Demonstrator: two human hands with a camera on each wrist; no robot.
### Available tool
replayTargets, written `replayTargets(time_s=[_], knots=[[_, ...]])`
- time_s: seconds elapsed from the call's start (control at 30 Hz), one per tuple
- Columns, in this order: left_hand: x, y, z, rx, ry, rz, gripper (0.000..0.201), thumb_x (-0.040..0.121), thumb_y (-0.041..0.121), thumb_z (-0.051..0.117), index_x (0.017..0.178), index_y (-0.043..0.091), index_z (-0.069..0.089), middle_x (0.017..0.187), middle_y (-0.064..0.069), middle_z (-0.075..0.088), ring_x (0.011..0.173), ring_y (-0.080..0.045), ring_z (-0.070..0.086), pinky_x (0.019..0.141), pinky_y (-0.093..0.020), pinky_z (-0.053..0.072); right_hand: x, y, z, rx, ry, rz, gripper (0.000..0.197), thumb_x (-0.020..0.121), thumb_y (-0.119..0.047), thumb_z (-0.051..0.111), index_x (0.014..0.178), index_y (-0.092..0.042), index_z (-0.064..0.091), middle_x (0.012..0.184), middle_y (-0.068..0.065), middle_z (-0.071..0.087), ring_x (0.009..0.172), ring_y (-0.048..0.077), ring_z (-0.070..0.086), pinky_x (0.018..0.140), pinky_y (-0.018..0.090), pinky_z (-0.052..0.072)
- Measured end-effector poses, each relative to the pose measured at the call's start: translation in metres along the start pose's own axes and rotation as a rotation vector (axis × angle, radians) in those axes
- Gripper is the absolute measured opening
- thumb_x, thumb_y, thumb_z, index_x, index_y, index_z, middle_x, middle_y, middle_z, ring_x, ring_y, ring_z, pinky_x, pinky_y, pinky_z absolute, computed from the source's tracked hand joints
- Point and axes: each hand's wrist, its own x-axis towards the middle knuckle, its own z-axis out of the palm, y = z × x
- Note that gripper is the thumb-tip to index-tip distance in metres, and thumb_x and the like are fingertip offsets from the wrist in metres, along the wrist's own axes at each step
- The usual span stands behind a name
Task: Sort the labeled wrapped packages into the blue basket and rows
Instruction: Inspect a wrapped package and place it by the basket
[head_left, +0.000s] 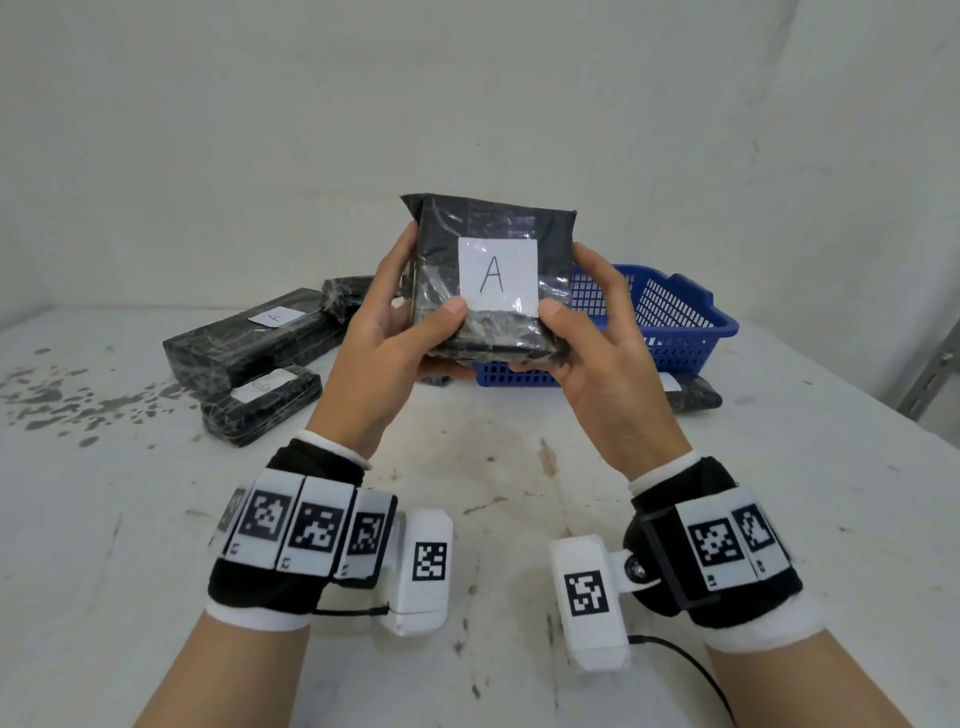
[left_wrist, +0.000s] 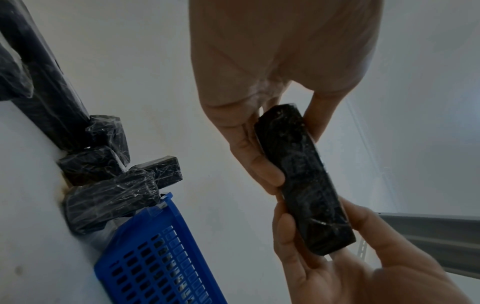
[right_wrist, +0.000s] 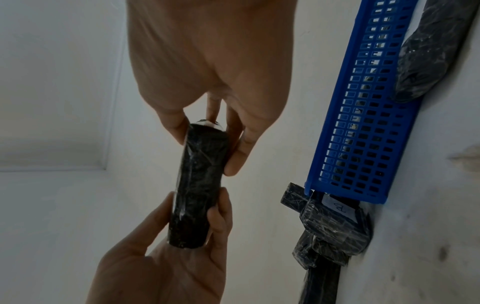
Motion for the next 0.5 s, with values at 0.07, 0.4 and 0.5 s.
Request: replayTargets(time_s=[0.07,0.4,0.5], knots=[[0.000,0.000,0.000,-0.001,0.011,0.005,0.074,0.083,0.022,0.062,0.149,0.033,0.030,0.112,0.001,0.072,0.089,-0.024,0.071,0.074,-0.047,0.059,-0.001,-0.002,0.000,-0.006,-0.009,-0.014,0.051,0.099,-0.007,0.053,0.144,-0.027,0.037,0.106,0.001,0.077,0.104,0.022,0.070,0.099,0.048,0.053],[-0.006,0.000,0.012,0.021,-0.035,0.049,0.078,0.086,0.011,0.065,0.149,0.030,0.022,0.128,-0.009,0.064,0.108,-0.019,0.067,0.078,-0.031,0.058,-0.005,-0.002,0.003,-0.117,0.033,-0.070,0.076,0.086,-0.008,0.072,0.145,-0.033,0.031,0.111,0.004,0.076,0.107,0.022,0.071,0.093,0.037,0.056],[-0.006,0.002,0.011,0.011,-0.006,0.072,0.072,0.089,0.010,0.064,0.148,0.027,0.024,0.123,-0.008,0.066,0.105,-0.018,0.068,0.082,-0.034,0.058,-0.007,-0.002,0.005,-0.119,0.026,-0.071,0.076,0.086,-0.009,0.072,0.144,-0.032,0.030,0.112,0.008,0.076,0.107,0.023,0.072,0.095,0.038,0.056]])
